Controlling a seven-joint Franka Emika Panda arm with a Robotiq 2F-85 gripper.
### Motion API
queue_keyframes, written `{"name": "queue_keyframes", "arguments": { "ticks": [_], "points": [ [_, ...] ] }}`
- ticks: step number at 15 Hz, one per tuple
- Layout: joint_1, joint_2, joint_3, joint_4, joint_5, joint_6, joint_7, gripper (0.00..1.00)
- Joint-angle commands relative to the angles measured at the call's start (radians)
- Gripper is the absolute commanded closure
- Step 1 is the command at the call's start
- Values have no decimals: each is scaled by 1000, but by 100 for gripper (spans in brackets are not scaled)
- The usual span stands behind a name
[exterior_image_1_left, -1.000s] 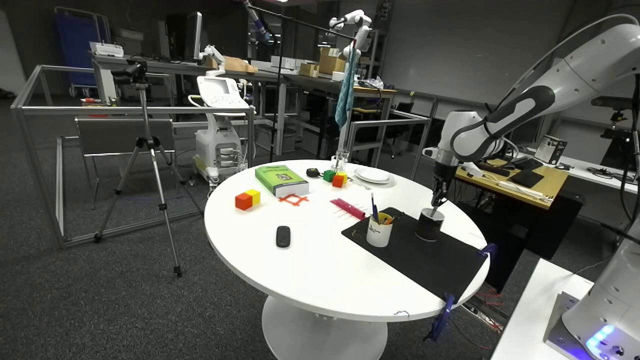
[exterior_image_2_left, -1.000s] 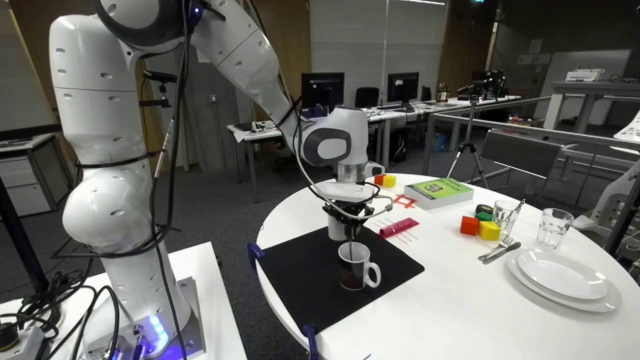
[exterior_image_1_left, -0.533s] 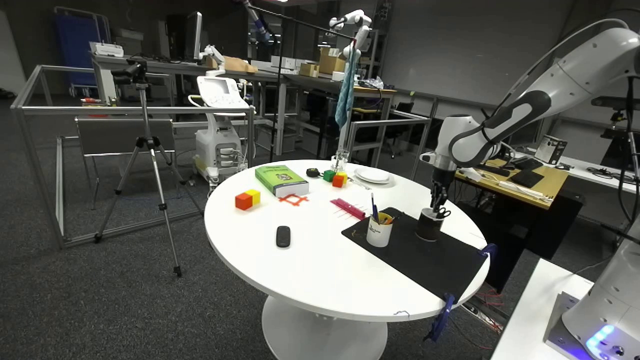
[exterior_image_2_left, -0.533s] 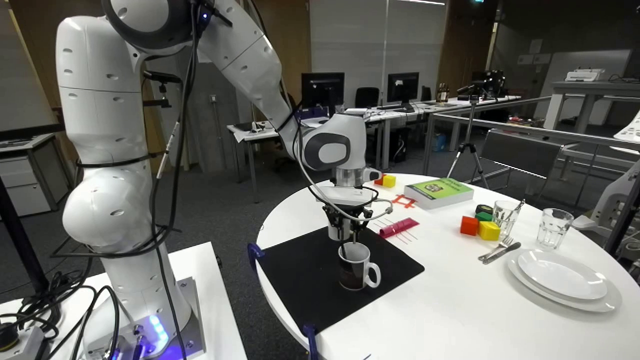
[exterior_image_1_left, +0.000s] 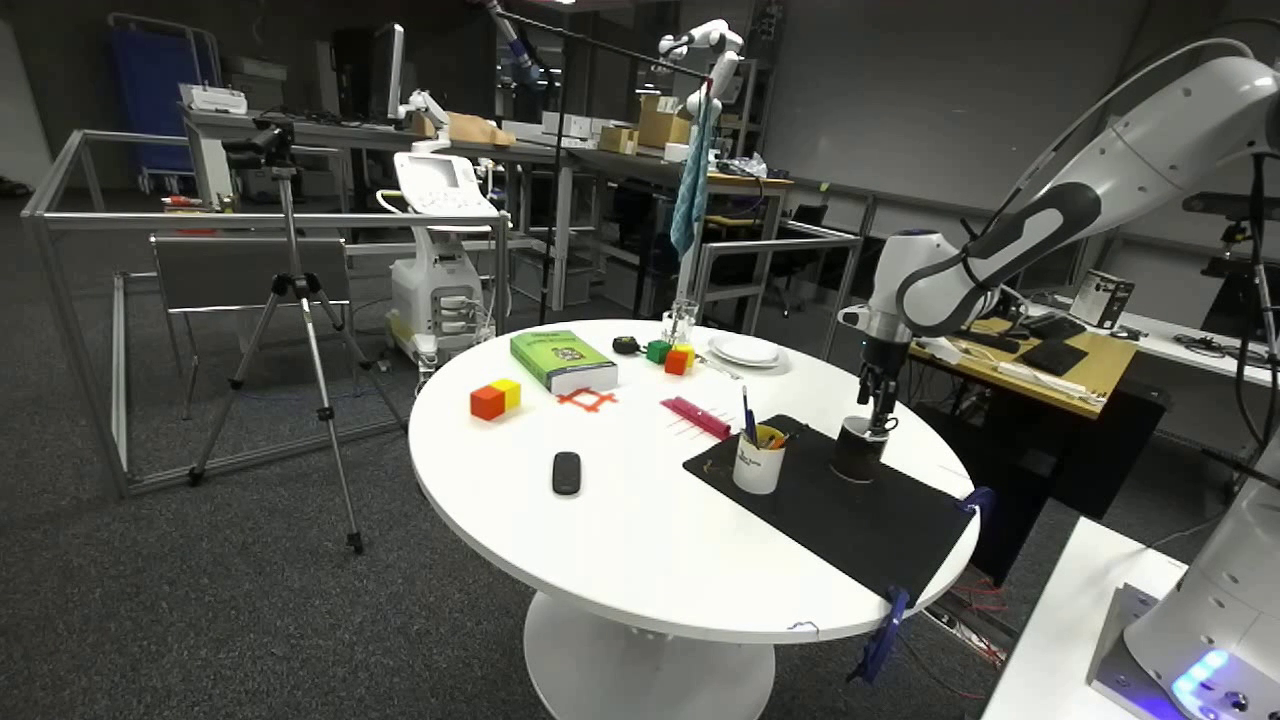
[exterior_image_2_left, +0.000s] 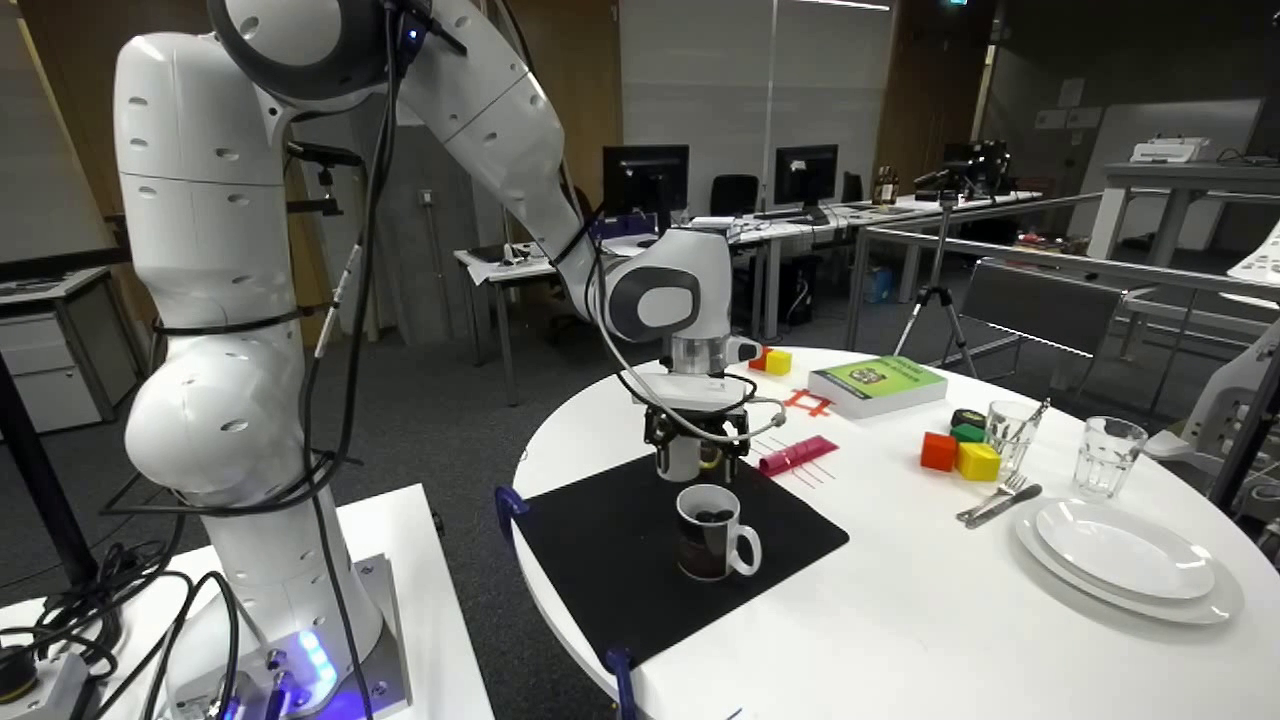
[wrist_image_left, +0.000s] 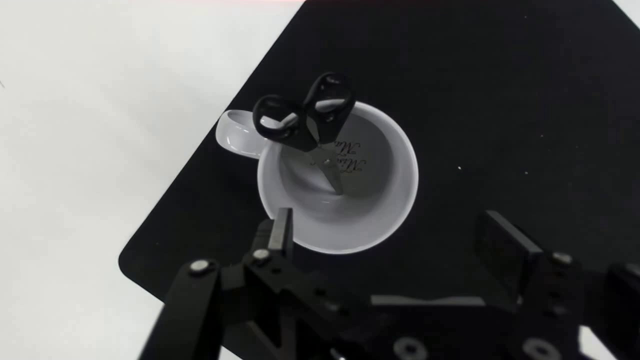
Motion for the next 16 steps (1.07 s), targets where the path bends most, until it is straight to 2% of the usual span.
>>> {"name": "queue_keyframes", "arguments": {
  "ticks": [1, 7, 16],
  "points": [
    [-16, -19, 18, -2, -3, 31, 4, 0],
    [1, -39, 42, 16, -6, 34, 27, 0],
    [34, -91, 124, -10, 16, 124, -54, 0]
  ]
}}
